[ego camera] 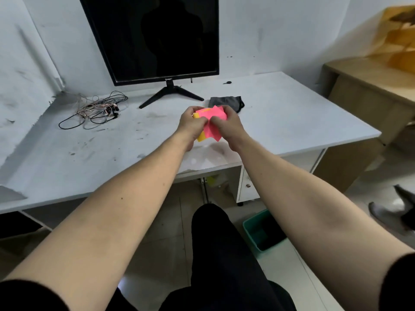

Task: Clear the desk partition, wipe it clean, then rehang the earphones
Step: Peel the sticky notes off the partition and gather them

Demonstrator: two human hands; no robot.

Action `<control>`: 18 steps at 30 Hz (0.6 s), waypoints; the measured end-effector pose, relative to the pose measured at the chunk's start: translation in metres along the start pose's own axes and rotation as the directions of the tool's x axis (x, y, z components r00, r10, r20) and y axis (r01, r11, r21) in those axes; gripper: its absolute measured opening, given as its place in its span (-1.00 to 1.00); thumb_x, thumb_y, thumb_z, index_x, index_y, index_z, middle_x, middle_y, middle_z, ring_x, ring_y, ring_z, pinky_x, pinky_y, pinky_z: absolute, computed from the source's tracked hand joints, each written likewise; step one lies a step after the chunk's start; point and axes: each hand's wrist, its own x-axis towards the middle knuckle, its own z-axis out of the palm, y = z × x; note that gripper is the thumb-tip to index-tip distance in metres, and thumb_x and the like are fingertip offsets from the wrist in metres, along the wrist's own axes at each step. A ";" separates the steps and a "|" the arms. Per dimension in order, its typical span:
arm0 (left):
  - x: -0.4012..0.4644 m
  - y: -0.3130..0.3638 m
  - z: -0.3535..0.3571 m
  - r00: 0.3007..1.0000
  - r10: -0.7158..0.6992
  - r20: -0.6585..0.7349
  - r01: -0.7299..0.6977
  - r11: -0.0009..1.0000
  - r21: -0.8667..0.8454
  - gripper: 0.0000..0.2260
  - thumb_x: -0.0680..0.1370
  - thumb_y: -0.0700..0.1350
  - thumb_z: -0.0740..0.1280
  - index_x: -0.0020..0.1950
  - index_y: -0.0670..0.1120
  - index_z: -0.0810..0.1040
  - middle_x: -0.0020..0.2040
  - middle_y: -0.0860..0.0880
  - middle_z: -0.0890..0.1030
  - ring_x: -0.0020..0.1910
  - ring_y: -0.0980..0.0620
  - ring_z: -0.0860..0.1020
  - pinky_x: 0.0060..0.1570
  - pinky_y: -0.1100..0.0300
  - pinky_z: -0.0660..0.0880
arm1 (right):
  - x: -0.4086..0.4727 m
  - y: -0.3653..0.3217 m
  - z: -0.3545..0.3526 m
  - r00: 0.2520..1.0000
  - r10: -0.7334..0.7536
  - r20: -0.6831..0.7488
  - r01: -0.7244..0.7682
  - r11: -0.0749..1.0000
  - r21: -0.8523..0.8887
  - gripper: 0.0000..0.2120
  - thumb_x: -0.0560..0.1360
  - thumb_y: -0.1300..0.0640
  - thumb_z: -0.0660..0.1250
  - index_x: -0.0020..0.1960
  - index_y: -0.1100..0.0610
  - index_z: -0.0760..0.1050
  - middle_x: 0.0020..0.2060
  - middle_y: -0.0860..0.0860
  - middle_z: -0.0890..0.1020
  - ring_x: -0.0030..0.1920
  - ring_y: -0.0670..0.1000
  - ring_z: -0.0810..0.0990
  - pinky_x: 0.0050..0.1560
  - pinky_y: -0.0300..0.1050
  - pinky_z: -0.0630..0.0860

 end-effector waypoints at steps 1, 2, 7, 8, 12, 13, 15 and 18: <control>-0.011 -0.001 0.009 1.000 0.013 0.013 -0.013 1.000 0.000 -0.70 0.50 -0.26 0.30 0.21 -0.03 0.49 -0.03 0.02 0.56 -0.14 0.07 0.56 -0.27 0.23 0.52 | -0.011 0.002 -0.009 1.000 -0.014 -0.028 0.014 1.000 0.006 -0.65 0.48 0.24 0.32 0.26 0.15 0.44 0.03 0.05 0.58 -0.09 -0.02 0.59 -0.26 -0.26 0.53; -0.019 -0.002 0.016 0.999 0.024 0.029 -0.024 1.000 -0.005 -0.72 0.50 -0.25 0.32 0.18 -0.02 0.50 -0.03 0.01 0.57 -0.13 0.07 0.56 -0.25 0.21 0.55 | -0.021 0.003 -0.017 0.998 -0.027 -0.053 0.028 1.000 0.011 -0.67 0.48 0.25 0.32 0.23 0.14 0.45 0.00 0.04 0.58 -0.09 -0.01 0.59 -0.25 -0.25 0.54; -0.063 -0.019 0.055 0.976 0.023 0.215 -0.014 0.999 -0.040 -0.82 0.47 -0.23 0.39 0.04 -0.06 0.55 -0.08 -0.08 0.63 -0.15 -0.04 0.61 -0.15 0.06 0.60 | -0.071 0.019 -0.069 0.993 -0.032 -0.115 0.034 0.999 0.019 -0.71 0.39 0.19 0.35 0.11 0.08 0.52 -0.06 0.03 0.61 -0.14 0.01 0.61 -0.25 -0.12 0.57; -0.072 -0.022 0.062 0.963 0.007 0.269 0.006 0.999 -0.047 -0.85 0.49 -0.23 0.39 0.02 -0.06 0.54 -0.11 -0.08 0.63 -0.18 -0.04 0.61 -0.20 0.09 0.59 | -0.082 0.023 -0.081 0.993 -0.025 -0.111 0.030 0.999 0.039 -0.73 0.38 0.19 0.35 0.08 0.07 0.53 -0.07 0.05 0.62 -0.15 0.00 0.61 -0.22 -0.10 0.58; -0.100 -0.036 0.084 0.852 -0.051 0.521 0.114 0.990 -0.089 -0.89 0.54 -0.25 0.35 0.01 -0.07 0.54 -0.17 -0.09 0.61 -0.25 -0.02 0.59 -0.28 0.16 0.52 | -0.120 0.038 -0.120 0.999 0.014 -0.041 -0.006 0.985 0.175 -0.77 0.43 0.32 0.32 0.03 0.09 0.54 -0.10 0.09 0.62 -0.19 0.04 0.63 -0.18 -0.07 0.61; -0.106 -0.041 0.091 0.813 -0.068 0.578 0.139 0.987 -0.079 -0.87 0.54 -0.27 0.34 0.04 -0.08 0.55 -0.16 -0.10 0.62 -0.23 -0.02 0.59 -0.24 0.14 0.52 | -0.130 0.044 -0.131 0.999 0.032 -0.024 -0.026 0.975 0.221 -0.76 0.46 0.37 0.30 0.05 0.11 0.53 -0.10 0.10 0.62 -0.18 0.06 0.64 -0.17 -0.06 0.63; -0.114 -0.053 0.100 0.753 -0.122 0.647 0.164 0.986 -0.005 -0.82 0.53 -0.28 0.35 0.10 -0.08 0.56 -0.13 -0.10 0.62 -0.19 -0.02 0.58 -0.18 0.13 0.50 | -0.143 0.064 -0.147 0.994 0.112 0.013 -0.112 0.958 0.265 -0.73 0.45 0.38 0.32 0.13 0.19 0.49 -0.07 0.14 0.62 -0.19 0.08 0.65 -0.17 -0.05 0.64; -0.124 -0.077 0.119 0.699 -0.259 0.666 0.180 0.966 0.187 -0.75 0.53 -0.30 0.34 0.20 -0.13 0.53 -0.14 -0.08 0.63 -0.25 0.04 0.60 -0.29 0.22 0.55 | -0.159 0.104 -0.167 0.952 0.303 0.043 -0.304 0.922 0.238 -0.27 0.29 0.22 0.46 0.42 0.26 0.32 0.09 0.22 0.61 -0.11 0.11 0.69 -0.13 0.01 0.64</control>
